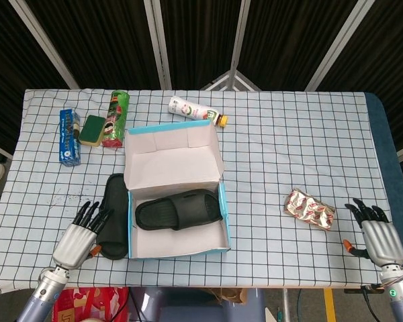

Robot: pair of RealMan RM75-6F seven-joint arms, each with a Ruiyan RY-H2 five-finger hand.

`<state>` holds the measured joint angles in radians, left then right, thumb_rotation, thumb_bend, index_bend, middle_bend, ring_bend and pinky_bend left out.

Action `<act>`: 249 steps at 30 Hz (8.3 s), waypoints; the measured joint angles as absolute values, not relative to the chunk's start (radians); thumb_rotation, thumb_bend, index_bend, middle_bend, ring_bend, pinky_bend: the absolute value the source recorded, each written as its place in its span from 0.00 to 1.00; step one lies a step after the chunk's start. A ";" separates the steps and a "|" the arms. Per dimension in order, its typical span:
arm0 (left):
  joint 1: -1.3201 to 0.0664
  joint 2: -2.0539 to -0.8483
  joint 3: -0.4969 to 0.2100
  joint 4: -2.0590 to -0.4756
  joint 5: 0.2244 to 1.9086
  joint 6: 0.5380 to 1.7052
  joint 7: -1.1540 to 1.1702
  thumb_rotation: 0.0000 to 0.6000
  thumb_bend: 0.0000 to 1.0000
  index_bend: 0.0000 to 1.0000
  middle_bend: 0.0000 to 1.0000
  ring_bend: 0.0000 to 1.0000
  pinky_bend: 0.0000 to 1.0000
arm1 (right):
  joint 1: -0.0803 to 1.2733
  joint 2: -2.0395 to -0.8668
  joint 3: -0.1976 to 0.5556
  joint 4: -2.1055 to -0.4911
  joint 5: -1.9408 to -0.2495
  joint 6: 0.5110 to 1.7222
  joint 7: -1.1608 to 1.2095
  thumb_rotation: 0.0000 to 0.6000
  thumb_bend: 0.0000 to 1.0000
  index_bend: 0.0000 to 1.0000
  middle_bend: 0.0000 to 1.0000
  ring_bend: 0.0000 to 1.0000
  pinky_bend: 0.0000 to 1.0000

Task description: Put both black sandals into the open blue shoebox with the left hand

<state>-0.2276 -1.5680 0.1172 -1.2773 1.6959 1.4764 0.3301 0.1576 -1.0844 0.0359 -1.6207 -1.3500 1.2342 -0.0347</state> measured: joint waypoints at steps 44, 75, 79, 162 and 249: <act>-0.215 -1.724 0.063 -1.044 1.724 1.551 0.205 1.00 0.15 0.05 0.16 0.00 0.00 | 0.176 -1.089 0.035 -1.613 -1.325 1.191 -0.047 1.00 0.29 0.16 0.08 0.16 0.09; -0.213 -1.809 0.046 -0.928 1.691 1.531 0.172 1.00 0.16 0.05 0.18 0.00 0.00 | 0.184 -1.092 0.034 -1.608 -1.312 1.172 -0.048 1.00 0.29 0.16 0.08 0.16 0.09; -0.218 -1.813 0.043 -0.925 1.686 1.520 0.176 1.00 0.22 0.07 0.26 0.00 0.00 | 0.185 -1.092 0.034 -1.607 -1.311 1.173 -0.049 1.00 0.29 0.16 0.08 0.16 0.09; -0.914 -1.375 0.091 -1.310 2.342 1.139 0.297 1.00 0.42 0.23 0.44 0.00 0.00 | 0.186 -1.079 0.033 -1.641 -1.276 1.159 -0.066 1.00 0.29 0.16 0.08 0.16 0.08; -0.765 -1.280 0.072 -1.685 1.901 1.277 0.237 1.00 0.33 0.45 0.57 0.31 0.48 | 0.193 -1.077 0.038 -1.658 -1.227 1.144 -0.103 1.00 0.29 0.16 0.08 0.16 0.07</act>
